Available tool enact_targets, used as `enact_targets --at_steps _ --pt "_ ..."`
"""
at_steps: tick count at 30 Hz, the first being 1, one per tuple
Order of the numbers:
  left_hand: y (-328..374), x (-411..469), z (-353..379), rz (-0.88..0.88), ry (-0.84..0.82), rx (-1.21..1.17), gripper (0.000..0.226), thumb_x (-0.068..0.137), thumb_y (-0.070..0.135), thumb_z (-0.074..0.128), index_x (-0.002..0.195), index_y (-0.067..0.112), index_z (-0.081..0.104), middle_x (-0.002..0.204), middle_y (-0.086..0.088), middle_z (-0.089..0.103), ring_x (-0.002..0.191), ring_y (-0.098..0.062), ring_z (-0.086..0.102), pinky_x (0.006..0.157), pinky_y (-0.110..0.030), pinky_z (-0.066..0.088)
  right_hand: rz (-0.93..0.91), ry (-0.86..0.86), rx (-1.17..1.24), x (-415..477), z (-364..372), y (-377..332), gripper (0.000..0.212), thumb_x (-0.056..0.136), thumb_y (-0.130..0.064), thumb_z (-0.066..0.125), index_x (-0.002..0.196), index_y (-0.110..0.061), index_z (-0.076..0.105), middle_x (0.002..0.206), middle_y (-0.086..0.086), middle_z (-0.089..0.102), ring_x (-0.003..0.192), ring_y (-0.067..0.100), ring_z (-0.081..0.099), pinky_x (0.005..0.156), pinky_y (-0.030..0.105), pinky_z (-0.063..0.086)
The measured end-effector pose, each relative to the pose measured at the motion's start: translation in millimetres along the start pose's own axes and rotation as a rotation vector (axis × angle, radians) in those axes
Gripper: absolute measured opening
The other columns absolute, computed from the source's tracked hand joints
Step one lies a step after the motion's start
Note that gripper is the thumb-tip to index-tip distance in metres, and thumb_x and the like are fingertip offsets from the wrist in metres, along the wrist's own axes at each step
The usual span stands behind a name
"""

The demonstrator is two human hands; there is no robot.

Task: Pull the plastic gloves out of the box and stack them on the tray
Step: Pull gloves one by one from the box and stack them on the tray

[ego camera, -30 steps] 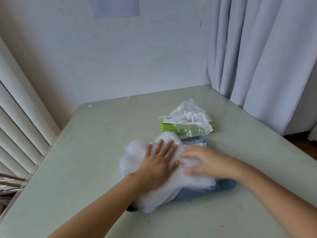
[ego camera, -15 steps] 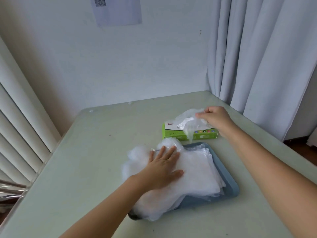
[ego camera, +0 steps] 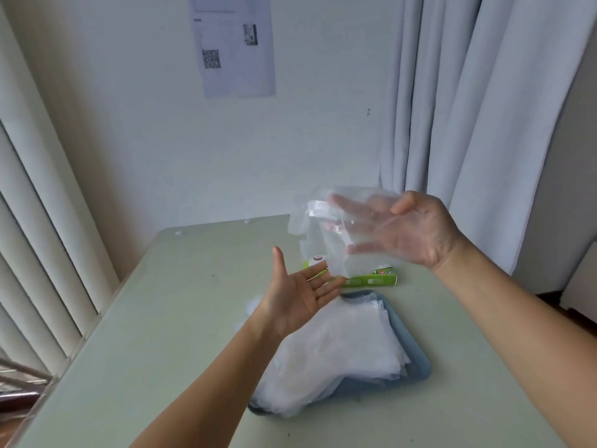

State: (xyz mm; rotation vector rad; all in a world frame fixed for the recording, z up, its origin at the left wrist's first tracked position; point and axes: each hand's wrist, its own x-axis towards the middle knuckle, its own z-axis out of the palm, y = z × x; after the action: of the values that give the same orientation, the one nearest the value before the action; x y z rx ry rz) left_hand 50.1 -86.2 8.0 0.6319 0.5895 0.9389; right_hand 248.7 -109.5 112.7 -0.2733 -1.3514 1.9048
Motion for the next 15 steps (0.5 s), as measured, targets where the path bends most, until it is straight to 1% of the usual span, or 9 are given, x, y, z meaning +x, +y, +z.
enact_targets --at_steps 2,4,5,6,7,8,10,13,15 --pt "2.5 -6.5 -5.5 0.009 -0.069 -0.076 0.097 0.081 0.082 0.022 0.127 0.003 0.054 0.116 -0.020 0.065 0.102 -0.032 0.066 0.092 -0.041 0.052 0.052 -0.098 0.077 -6.3 4.0 2.4 0.009 0.077 -0.006 0.045 0.078 -0.006 0.054 0.148 0.019 0.038 0.128 0.037 0.044 0.098 0.060 0.038" --pt "9.4 -17.8 -4.4 -0.008 -0.167 -0.105 0.091 0.080 0.082 0.031 0.125 0.006 0.057 0.109 -0.016 0.068 0.096 -0.029 0.068 0.085 -0.040 0.055 0.095 -0.154 0.110 -12.3 7.9 4.8 0.008 0.079 -0.003 0.041 0.077 -0.010 0.046 0.151 0.022 0.032 0.137 0.039 0.031 0.102 0.063 0.030" --pt "14.8 -22.9 -3.4 -0.022 -0.276 -0.123 0.089 0.081 0.079 0.037 0.124 0.005 0.057 0.107 -0.016 0.069 0.097 -0.029 0.068 0.086 -0.040 0.055 0.119 -0.151 0.066 -15.0 10.1 5.4 0.011 0.078 -0.004 0.043 0.074 -0.013 0.039 0.151 0.022 0.031 0.139 0.039 0.027 0.102 0.062 0.030" --pt "19.6 -28.8 -2.6 -0.033 -0.424 -0.139 0.088 0.082 0.075 0.045 0.125 -0.001 0.055 0.109 -0.020 0.068 0.100 -0.030 0.067 0.089 -0.041 0.054 0.145 -0.147 0.009 -17.9 12.0 6.4 0.015 0.077 -0.005 0.045 0.072 -0.013 0.034 0.151 0.021 0.032 0.141 0.040 0.024 0.102 0.061 0.032" --pt "25.6 -35.0 -1.5 -0.024 -0.514 -0.105 0.091 0.081 0.070 0.052 0.129 -0.007 0.050 0.114 -0.026 0.064 0.105 -0.034 0.064 0.093 -0.043 0.051 0.167 -0.149 -0.022 -19.9 12.5 8.1 0.017 0.076 -0.005 0.046 0.071 -0.013 0.032 0.151 0.021 0.032 0.142 0.041 0.020 0.102 0.061 0.033" --pt "31.8 -41.9 -0.4 -0.008 -0.548 -0.044 0.097 0.079 0.069 0.057 0.133 -0.010 0.044 0.121 -0.030 0.059 0.112 -0.037 0.060 0.098 -0.045 0.047 0.177 -0.151 -0.039 -21.3 12.8 9.6 0.016 0.076 -0.005 0.046 0.071 -0.013 0.032 0.151 0.021 0.031 0.142 0.043 0.017 0.102 0.061 0.033" --pt "42.9 -50.0 -3.5 -0.026 -0.654 0.047 0.105 0.073 0.073 0.058 0.137 -0.008 0.041 0.133 -0.029 0.051 0.123 -0.037 0.052 0.107 -0.047 0.038 0.194 -0.129 -0.048 -22.6 14.6 10.9 0.015 0.076 -0.005 0.046 0.071 -0.013 0.034 0.152 0.021 0.030 0.142 0.044 0.018 0.101 0.061 0.034" --pt "54.9 -56.6 -18.1 -0.017 -0.605 0.237 0.108 0.066 0.080 0.055 0.136 -0.002 0.048 0.136 -0.021 0.052 0.125 -0.035 0.051 0.104 -0.048 0.041 0.225 -0.136 -0.014 -23.9 12.0 15.3 0.010 0.078 -0.003 0.045 0.073 -0.011 0.045 0.151 0.021 0.031 0.141 0.044 0.024 0.101 0.059 0.036" --pt "60.4 -65.6 -24.8 0.040 -0.561 0.402 0.092 0.074 0.074 0.056 0.134 0.003 0.053 0.132 -0.018 0.056 0.120 -0.034 0.056 0.099 -0.046 0.045 0.256 -0.149 -0.008 -24.3 9.0 21.8 0.010 0.079 -0.002 0.046 0.076 -0.009 0.052 0.151 0.021 0.032 0.140 0.044 0.026 0.101 0.058 0.038"
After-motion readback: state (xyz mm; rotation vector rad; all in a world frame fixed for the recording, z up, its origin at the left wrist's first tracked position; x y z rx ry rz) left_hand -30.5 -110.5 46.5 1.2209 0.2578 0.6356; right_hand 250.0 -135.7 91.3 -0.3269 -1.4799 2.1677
